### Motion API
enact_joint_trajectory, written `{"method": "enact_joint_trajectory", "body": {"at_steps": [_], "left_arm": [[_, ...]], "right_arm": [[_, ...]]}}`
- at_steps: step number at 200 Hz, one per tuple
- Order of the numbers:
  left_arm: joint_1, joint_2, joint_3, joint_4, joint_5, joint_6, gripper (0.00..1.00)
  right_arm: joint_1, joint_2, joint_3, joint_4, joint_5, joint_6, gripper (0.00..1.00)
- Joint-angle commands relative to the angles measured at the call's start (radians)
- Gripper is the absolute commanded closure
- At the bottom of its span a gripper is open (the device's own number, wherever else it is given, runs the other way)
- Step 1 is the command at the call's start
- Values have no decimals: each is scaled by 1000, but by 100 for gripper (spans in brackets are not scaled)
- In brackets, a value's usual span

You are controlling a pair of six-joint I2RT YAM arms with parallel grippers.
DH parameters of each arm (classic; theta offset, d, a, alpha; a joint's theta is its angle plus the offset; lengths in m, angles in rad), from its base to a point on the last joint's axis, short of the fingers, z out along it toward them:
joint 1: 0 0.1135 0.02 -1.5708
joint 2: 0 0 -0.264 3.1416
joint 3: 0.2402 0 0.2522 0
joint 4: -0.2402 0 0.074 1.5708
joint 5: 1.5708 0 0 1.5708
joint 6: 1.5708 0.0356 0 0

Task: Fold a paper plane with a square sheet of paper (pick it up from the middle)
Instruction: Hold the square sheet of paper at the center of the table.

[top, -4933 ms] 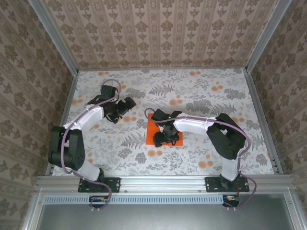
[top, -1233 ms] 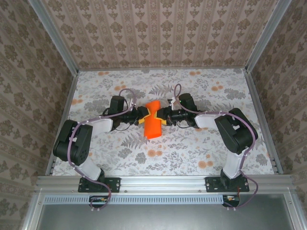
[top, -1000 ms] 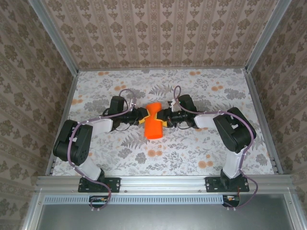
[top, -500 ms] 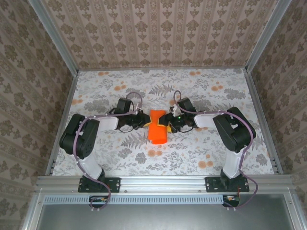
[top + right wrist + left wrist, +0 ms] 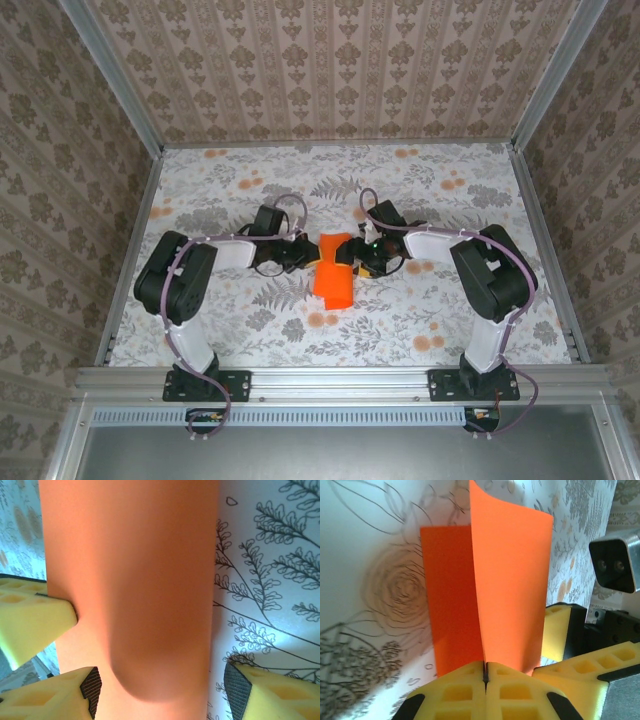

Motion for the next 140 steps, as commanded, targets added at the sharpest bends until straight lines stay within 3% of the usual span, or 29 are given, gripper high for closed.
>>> {"method": "enact_joint_trajectory", "body": {"at_steps": [1, 40, 81, 140], "left_arm": [[-12, 4, 20, -14, -11, 15, 96], [-30, -10, 12, -17, -26, -5, 90], [-25, -82, 15, -94, -86, -4, 67], [4, -224, 0, -258, -290, 26, 40]], "right_arm": [[8, -19, 27, -120, 63, -63, 32], [8, 5, 42, -188, 108, -109, 43], [11, 42, 50, -228, 164, -142, 51], [16, 99, 70, -287, 224, -190, 53]]}}
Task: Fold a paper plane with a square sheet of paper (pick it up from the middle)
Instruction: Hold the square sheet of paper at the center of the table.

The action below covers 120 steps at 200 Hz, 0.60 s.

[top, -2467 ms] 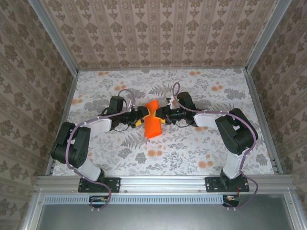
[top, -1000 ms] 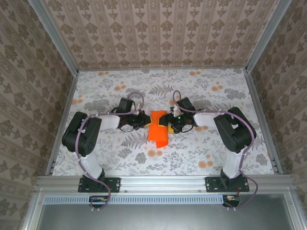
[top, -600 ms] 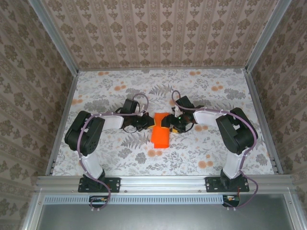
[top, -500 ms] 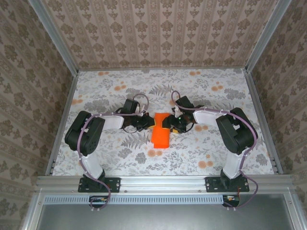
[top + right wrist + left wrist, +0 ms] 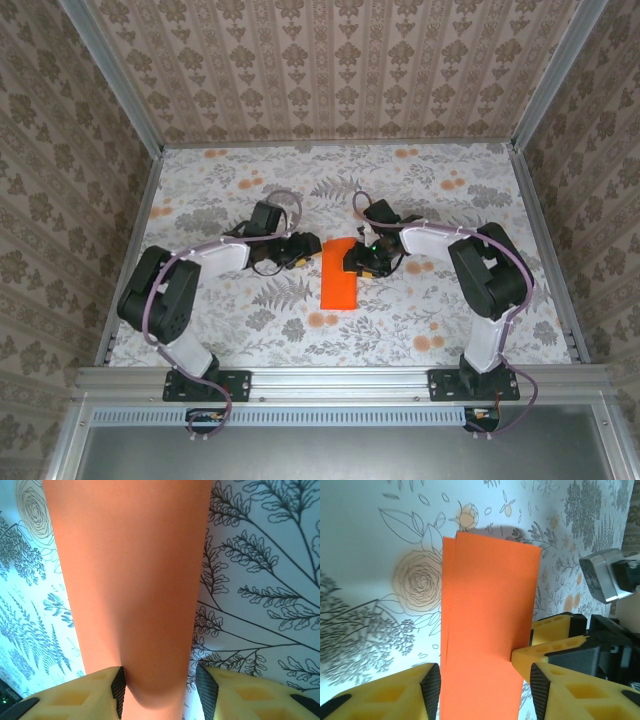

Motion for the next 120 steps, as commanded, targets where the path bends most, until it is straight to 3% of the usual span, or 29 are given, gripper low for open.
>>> {"method": "enact_joint_trajectory", "body": {"at_steps": [1, 33, 63, 120], "left_arm": [[15, -66, -1, -112, -110, 27, 40], [20, -114, -1, -190, -194, 49, 23], [32, -115, -5, -207, -218, 62, 0], [35, -103, 5, -196, -223, 93, 0]], "right_arm": [[5, 73, 0, -97, 112, -42, 53], [7, 113, 13, -123, 128, -65, 53], [8, 153, 29, -175, 157, -92, 53], [10, 215, 64, -227, 202, -113, 53]]}}
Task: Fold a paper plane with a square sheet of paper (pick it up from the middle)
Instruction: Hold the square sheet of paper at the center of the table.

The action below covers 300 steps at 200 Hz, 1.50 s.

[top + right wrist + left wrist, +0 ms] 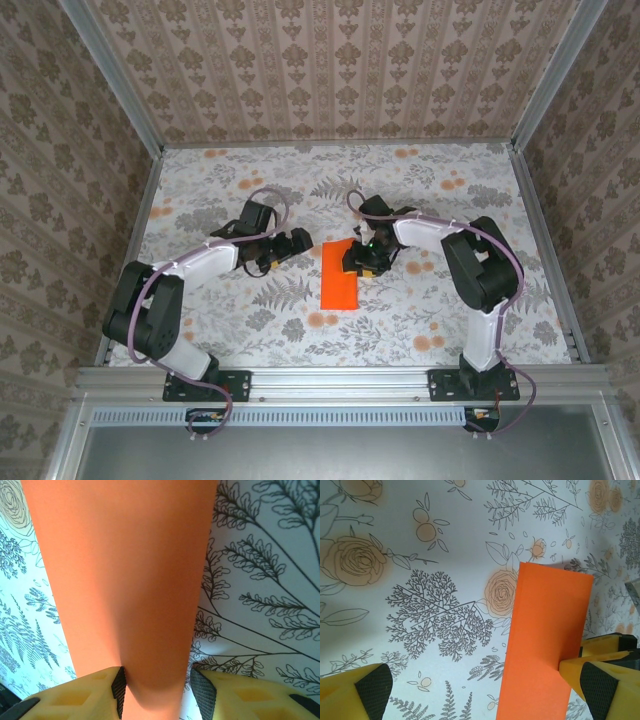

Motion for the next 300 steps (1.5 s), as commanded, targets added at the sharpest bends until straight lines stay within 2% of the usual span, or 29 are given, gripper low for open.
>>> {"method": "enact_joint_trajectory", "body": {"at_steps": [1, 70, 147, 224, 300], "left_arm": [[3, -2, 7, -14, -11, 36, 0], [-43, 61, 29, 40, 52, 43, 2], [-93, 109, 61, 56, 63, 32, 8], [-124, 153, 92, 84, 115, 8, 32], [-154, 217, 125, 98, 152, -2, 61]], "right_arm": [[7, 137, -49, -75, 196, -35, 53], [10, 184, -11, -90, 208, -39, 51], [24, 211, -3, -100, 232, -66, 50], [26, 240, 11, -114, 268, -36, 49], [28, 263, 19, -128, 290, -22, 49]]}}
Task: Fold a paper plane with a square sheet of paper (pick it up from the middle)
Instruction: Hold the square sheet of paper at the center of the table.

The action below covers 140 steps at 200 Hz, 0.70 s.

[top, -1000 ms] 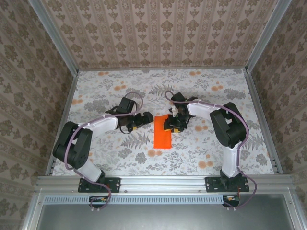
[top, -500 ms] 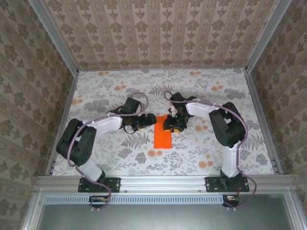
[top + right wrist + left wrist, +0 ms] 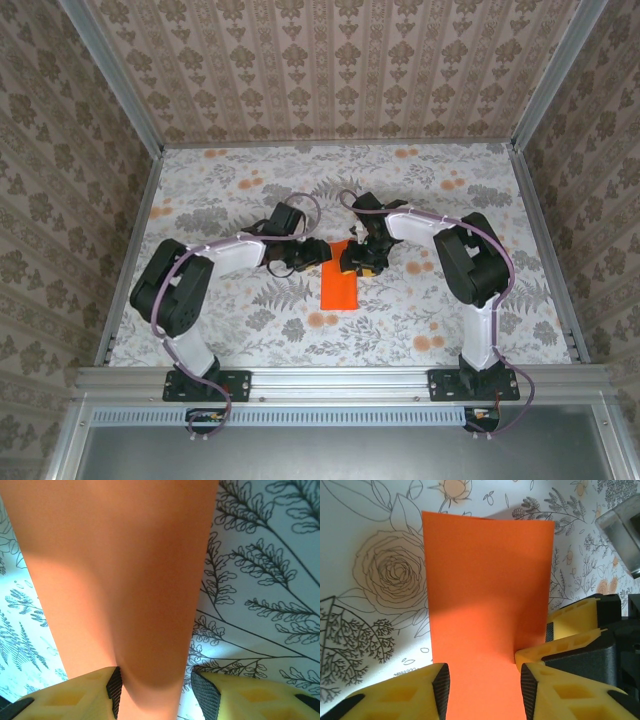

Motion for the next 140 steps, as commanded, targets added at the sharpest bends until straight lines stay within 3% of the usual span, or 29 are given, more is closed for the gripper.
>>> {"method": "enact_joint_trajectory", "body": {"at_steps": [1, 47, 140], "left_arm": [[-10, 25, 32, 8, 27, 0, 61], [-18, 49, 41, 10, 39, -3, 72], [-33, 108, 68, -17, 47, 2, 85]], "right_arm": [[6, 190, -87, 6, 245, -1, 49], [6, 212, -80, -1, 248, 11, 48], [9, 225, -80, -3, 257, -1, 48]]}}
